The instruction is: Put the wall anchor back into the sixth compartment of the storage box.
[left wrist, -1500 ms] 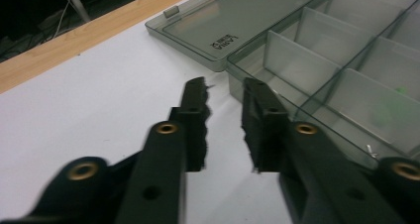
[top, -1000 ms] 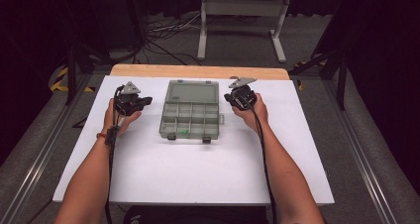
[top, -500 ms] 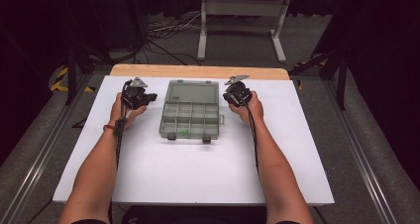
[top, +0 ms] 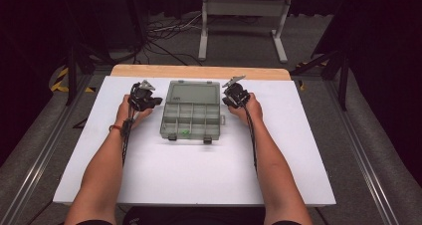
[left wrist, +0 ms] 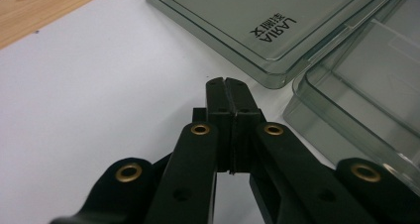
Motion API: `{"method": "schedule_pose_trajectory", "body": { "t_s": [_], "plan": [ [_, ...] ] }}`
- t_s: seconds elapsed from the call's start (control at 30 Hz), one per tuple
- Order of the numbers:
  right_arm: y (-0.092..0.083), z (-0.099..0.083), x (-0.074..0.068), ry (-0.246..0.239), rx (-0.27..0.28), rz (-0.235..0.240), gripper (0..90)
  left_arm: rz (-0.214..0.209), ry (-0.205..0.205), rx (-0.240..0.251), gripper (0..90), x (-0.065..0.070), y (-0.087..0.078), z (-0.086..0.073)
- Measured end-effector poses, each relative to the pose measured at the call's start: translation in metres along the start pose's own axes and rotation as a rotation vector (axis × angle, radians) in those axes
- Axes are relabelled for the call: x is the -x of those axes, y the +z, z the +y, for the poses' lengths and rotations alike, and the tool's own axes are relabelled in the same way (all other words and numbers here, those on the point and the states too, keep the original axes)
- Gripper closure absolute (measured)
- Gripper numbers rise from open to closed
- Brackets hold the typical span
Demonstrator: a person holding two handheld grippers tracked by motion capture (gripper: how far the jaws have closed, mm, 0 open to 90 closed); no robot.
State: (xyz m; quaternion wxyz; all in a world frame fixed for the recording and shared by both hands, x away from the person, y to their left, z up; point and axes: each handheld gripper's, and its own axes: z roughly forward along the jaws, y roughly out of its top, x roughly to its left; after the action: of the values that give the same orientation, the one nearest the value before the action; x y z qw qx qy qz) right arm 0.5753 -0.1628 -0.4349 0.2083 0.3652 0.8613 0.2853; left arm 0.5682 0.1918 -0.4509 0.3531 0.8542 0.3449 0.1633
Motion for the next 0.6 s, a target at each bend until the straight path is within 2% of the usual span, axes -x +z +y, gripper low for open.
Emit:
{"method": "schedule_pose_trajectory", "body": {
  "t_s": [0.03,0.1,0.13,0.37,0.5,0.6],
  "plan": [
    [0.001,0.0,0.0,-0.003,-0.002,-0.002,90.0,-0.009,0.0,0.0,90.0,0.001,0.001,0.0],
    [0.003,-0.001,0.001,0.0,-0.009,-0.009,90.0,0.003,0.005,0.003,90.0,0.001,0.003,0.001],
    [0.004,-0.002,0.001,0.011,-0.009,-0.003,90.0,0.002,0.0,0.005,90.0,0.0,0.004,0.001],
    [0.008,-0.002,0.001,-0.005,-0.016,0.007,90.0,0.0,-0.019,-0.017,90.0,-0.003,0.01,-0.001],
    [0.008,-0.001,0.0,-0.042,-0.029,0.027,90.0,0.0,0.009,-0.029,90.0,0.0,0.013,0.003],
    [0.008,0.001,-0.002,-0.062,-0.039,0.031,90.0,-0.002,0.014,-0.033,90.0,0.001,0.015,0.005]
  ]
}}
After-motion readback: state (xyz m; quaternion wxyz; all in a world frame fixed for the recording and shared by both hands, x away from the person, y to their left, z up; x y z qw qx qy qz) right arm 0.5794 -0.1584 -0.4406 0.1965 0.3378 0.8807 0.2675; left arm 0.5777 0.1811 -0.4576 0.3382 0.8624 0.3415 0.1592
